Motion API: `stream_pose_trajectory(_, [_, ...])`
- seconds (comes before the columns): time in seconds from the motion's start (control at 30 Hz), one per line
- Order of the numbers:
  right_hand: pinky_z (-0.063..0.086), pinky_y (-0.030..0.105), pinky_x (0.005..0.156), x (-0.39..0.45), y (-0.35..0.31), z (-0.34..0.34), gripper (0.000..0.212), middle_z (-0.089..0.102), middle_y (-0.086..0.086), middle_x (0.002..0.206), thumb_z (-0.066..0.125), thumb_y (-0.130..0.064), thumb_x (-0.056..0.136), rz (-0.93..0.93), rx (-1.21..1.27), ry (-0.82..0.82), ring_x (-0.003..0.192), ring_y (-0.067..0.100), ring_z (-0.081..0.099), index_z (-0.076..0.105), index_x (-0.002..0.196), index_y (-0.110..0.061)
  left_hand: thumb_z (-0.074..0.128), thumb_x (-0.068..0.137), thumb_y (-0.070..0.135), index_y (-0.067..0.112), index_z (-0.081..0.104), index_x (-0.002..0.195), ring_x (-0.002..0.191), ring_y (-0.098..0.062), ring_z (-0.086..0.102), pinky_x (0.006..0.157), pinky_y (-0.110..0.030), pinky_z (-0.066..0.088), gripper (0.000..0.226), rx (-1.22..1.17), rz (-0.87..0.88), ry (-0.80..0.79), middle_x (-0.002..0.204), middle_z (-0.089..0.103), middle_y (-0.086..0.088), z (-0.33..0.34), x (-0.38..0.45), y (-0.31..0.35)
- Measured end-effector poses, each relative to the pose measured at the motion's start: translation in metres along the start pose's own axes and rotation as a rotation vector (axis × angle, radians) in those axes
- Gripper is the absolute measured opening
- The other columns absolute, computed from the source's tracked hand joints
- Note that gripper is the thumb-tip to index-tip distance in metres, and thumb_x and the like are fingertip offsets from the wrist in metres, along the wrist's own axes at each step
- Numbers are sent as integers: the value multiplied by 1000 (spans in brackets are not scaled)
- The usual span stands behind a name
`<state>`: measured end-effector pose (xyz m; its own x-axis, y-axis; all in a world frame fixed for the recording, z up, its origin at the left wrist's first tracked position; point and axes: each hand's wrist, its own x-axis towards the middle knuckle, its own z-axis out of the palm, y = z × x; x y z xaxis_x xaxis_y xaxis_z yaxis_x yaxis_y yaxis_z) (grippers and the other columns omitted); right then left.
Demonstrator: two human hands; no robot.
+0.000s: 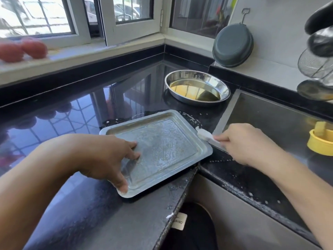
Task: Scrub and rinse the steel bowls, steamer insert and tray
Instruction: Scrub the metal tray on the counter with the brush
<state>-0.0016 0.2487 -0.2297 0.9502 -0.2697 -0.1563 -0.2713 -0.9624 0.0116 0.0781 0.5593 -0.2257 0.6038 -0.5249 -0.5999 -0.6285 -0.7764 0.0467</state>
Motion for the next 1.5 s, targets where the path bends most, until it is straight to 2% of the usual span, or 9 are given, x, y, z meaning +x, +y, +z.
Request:
stream_pose_trajectory(0.2, [47, 33, 71, 44, -14, -1, 38, 55, -7, 103, 51, -22, 104, -118, -16, 78, 85, 25, 57, 61, 134, -44, 74, 79, 71, 45, 18, 163, 159, -12, 11, 127, -39, 20, 104, 9, 11, 3, 169, -6, 26, 4, 3, -2])
stream_pose_trajectory(0.3, [52, 37, 76, 13, 11, 4, 35, 52, -11, 96, 41, -43, 105, -138, -100, 49, 94, 25, 61, 58, 134, -48, 74, 78, 70, 45, 18, 163, 158, -14, 16, 126, -39, 23, 105, 13, 10, 9, 170, -7, 24, 3, 3, -2])
stream_pose_trajectory(0.43, [50, 33, 61, -41, 38, 24, 78, 53, -18, 77, 2, -78, 83, -67, -92, 130, 73, 7, 56, 67, 102, -39, 75, 80, 67, 45, 17, 163, 158, -14, 17, 125, -36, 25, 104, -4, 14, 10, 170, -8, 24, 4, 3, -1])
stream_pose_trajectory(0.63, [52, 39, 70, 16, -22, 9, 20, 59, -6, 93, 48, -43, 104, -80, 11, 168, 82, 30, 60, 65, 103, -32, 73, 80, 70, 45, 18, 163, 159, -11, 11, 126, -37, 21, 103, 10, 13, 11, 170, -7, 25, 2, 1, 0])
stream_pose_trajectory(0.73, [50, 38, 75, 70, -54, -4, 31, 61, -3, 106, 47, -31, 104, -135, 57, 152, 95, 30, 62, 68, 127, -33, 72, 80, 70, 46, 18, 163, 158, -9, 10, 125, -34, 20, 101, -4, 14, 13, 170, -6, 26, 3, 0, -1])
stream_pose_trajectory(0.97, [54, 40, 91, 69, -34, -4, 36, 61, -2, 132, 49, -26, 104, -156, -29, 66, 114, 31, 61, 61, 133, -44, 68, 79, 77, 48, 14, 162, 158, -9, 11, 126, -36, 19, 104, -49, 3, 13, 170, -10, 25, 6, 2, -2])
stream_pose_trajectory(1.13, [46, 36, 75, -4, 2, 14, 36, 63, 0, 109, 42, -37, 105, -22, -12, 165, 100, 34, 64, 59, 135, -46, 35, 82, 91, 45, -2, 163, 160, -16, -2, 128, -45, 8, 101, 51, -28, 56, 172, -11, 14, 10, 9, 16])
stream_pose_trajectory(1.3, [51, 41, 73, -71, -44, 39, 36, 47, -8, 85, 37, -47, 106, -318, 188, 107, 82, 22, 58, 48, 139, -52, 0, 57, 96, 43, -6, 163, 158, -21, 3, 126, -47, 11, 119, 86, -44, 133, 174, -6, 10, 16, 10, 31])
stream_pose_trajectory(1.5, [50, 40, 69, -32, -20, 31, 33, 43, -8, 79, 39, -42, 106, -172, 95, 188, 78, 25, 57, 57, 133, -48, 4, 59, 98, 45, -2, 163, 156, -21, 10, 126, -45, 13, 117, 107, -33, 155, 173, -1, 13, 15, 14, 25])
